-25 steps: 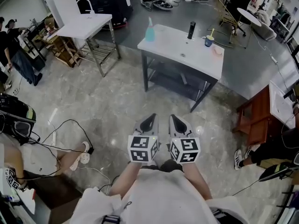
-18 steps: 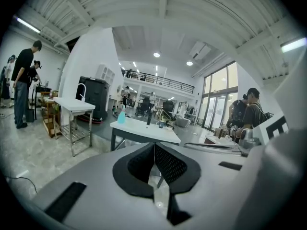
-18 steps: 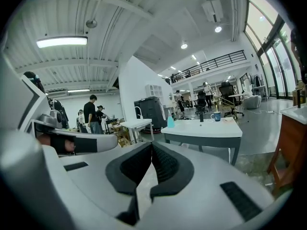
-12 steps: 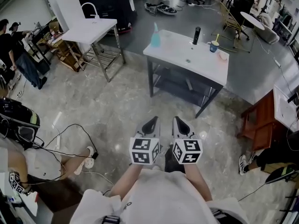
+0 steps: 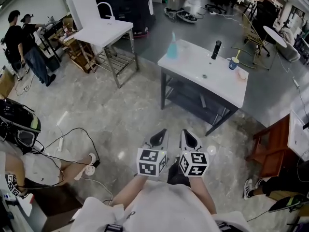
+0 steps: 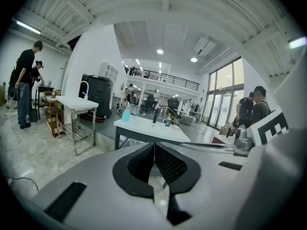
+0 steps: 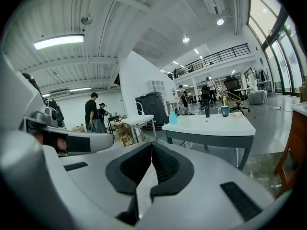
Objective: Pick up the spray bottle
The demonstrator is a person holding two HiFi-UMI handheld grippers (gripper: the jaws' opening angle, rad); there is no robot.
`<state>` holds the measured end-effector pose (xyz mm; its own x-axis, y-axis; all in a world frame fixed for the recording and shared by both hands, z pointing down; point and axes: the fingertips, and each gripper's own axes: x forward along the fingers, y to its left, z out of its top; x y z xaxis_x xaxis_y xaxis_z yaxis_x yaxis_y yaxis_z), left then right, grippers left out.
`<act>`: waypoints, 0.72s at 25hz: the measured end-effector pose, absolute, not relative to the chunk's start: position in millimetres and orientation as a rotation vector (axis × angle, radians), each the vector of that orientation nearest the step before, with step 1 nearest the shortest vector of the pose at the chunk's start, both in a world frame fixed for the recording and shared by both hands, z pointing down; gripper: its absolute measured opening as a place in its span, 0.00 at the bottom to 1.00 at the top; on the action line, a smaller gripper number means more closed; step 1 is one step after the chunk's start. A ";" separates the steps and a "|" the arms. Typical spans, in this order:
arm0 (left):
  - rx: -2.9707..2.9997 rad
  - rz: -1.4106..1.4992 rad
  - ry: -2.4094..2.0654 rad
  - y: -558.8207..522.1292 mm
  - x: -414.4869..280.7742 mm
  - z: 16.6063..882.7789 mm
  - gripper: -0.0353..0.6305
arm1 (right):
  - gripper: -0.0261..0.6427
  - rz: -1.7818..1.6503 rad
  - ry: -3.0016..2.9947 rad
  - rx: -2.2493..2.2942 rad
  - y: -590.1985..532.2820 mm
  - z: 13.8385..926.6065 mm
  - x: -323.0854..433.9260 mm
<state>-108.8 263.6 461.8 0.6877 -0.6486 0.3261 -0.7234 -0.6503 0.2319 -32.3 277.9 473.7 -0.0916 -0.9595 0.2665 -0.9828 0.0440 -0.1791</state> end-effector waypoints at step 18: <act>2.466 0.295 -1.192 139.9 -15.7 461.3 0.09 | 0.08 0.442 -2.260 1.942 147.0 462.8 71.0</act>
